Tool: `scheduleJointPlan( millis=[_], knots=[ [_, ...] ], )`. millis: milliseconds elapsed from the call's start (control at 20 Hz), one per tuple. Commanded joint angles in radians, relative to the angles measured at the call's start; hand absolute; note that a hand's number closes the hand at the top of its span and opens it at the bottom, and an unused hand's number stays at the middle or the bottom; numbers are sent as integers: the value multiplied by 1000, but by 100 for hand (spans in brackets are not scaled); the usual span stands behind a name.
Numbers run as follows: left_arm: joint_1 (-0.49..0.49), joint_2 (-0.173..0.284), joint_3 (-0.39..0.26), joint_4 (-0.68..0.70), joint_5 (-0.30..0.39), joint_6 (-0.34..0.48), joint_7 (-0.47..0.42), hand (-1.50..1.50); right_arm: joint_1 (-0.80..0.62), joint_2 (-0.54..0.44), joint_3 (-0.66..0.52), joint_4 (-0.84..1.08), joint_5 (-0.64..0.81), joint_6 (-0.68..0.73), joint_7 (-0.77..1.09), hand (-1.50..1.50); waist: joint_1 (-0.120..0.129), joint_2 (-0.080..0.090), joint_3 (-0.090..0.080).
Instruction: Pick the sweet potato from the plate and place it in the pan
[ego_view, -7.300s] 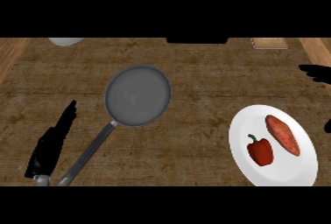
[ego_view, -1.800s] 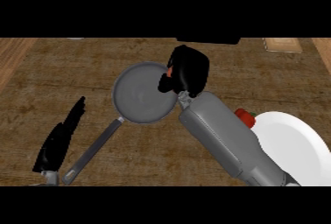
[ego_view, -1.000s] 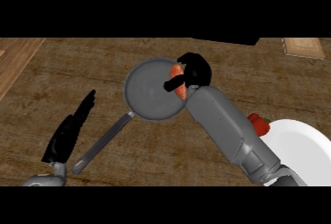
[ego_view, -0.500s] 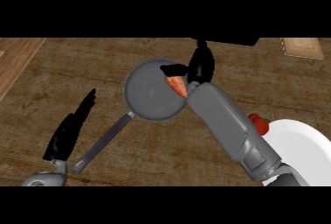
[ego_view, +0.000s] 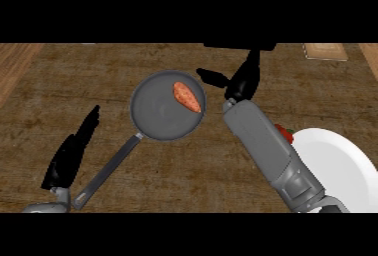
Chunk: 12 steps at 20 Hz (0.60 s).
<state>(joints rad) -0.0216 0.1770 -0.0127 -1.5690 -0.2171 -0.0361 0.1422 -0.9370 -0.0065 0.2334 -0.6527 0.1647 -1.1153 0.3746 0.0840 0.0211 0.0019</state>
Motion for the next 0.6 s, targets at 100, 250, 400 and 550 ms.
scheduleJointPlan(
  millis=[100, 250, 400, 550],
  knots=[
    [76, 2, 40, -49, 10, 25, 9, 0, 187, 6, 1, -150, -41, -78, -161, -150, -75, -22, -1],
    [56, 16, 57, -40, 14, 9, 29, 0, 287, -7, 13, -222, -17, -43, -214, -150, -84, -23, -2],
    [108, 8, 65, 10, 11, 17, -47, 0, 436, -107, 55, -388, 4, 4, -183, -150, -104, -29, -3],
    [178, 15, 54, -142, 29, -10, 13, 0, 594, -158, 101, -554, 27, 30, -137, -150, -99, -31, -2]
  ],
)
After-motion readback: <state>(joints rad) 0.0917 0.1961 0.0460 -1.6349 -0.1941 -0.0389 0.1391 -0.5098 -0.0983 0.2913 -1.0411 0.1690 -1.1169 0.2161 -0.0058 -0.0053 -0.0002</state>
